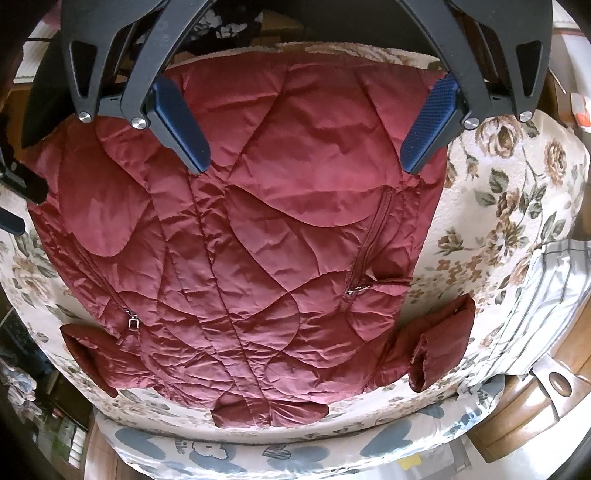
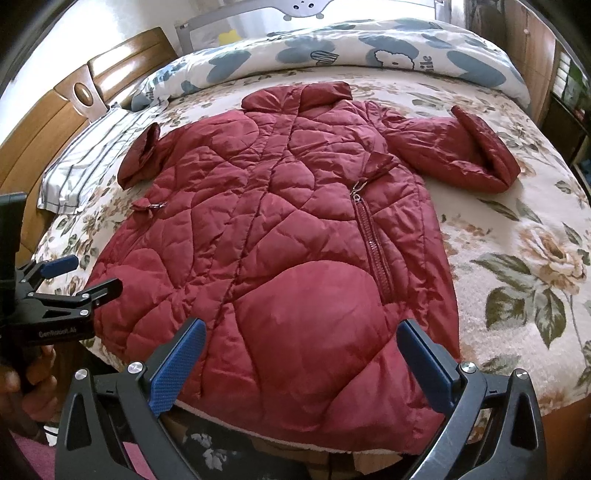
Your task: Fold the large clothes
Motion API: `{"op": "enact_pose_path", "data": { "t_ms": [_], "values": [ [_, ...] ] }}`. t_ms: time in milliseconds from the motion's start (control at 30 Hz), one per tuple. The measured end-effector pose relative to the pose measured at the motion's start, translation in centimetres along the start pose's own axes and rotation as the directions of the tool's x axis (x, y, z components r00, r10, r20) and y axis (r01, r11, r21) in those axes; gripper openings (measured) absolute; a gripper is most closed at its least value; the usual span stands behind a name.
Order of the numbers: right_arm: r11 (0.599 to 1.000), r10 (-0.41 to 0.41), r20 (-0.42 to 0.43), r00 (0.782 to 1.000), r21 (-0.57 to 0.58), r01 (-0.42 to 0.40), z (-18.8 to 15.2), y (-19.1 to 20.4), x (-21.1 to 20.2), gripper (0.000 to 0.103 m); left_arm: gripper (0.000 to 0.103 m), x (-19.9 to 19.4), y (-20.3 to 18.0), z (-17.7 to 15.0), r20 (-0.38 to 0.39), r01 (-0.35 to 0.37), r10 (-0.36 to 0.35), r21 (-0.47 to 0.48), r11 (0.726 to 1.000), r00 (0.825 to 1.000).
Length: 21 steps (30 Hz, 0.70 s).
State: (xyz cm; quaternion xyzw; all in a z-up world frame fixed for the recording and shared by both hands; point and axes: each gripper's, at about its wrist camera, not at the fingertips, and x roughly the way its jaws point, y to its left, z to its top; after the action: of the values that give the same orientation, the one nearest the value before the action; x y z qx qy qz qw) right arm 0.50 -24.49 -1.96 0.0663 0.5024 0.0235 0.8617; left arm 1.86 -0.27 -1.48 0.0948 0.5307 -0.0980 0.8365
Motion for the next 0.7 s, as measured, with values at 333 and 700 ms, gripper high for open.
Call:
{"op": "enact_pose_path", "data": {
  "t_ms": [333, 700],
  "values": [
    [0.999, -0.007, 0.165, 0.986, 0.044, 0.0, 3.0, -3.5, 0.7, 0.103, 0.103, 1.1, 0.5, 1.8, 0.055, -0.025, 0.025, 0.013, 1.0, 0.998],
    [0.982, -0.057, 0.139, 0.989, 0.186, 0.031, 7.5, -11.1, 1.6, 0.103, 0.103, 3.2, 1.9, 4.7, -0.04, -0.024, 0.024, -0.016, 1.0, 0.999]
  ]
}}
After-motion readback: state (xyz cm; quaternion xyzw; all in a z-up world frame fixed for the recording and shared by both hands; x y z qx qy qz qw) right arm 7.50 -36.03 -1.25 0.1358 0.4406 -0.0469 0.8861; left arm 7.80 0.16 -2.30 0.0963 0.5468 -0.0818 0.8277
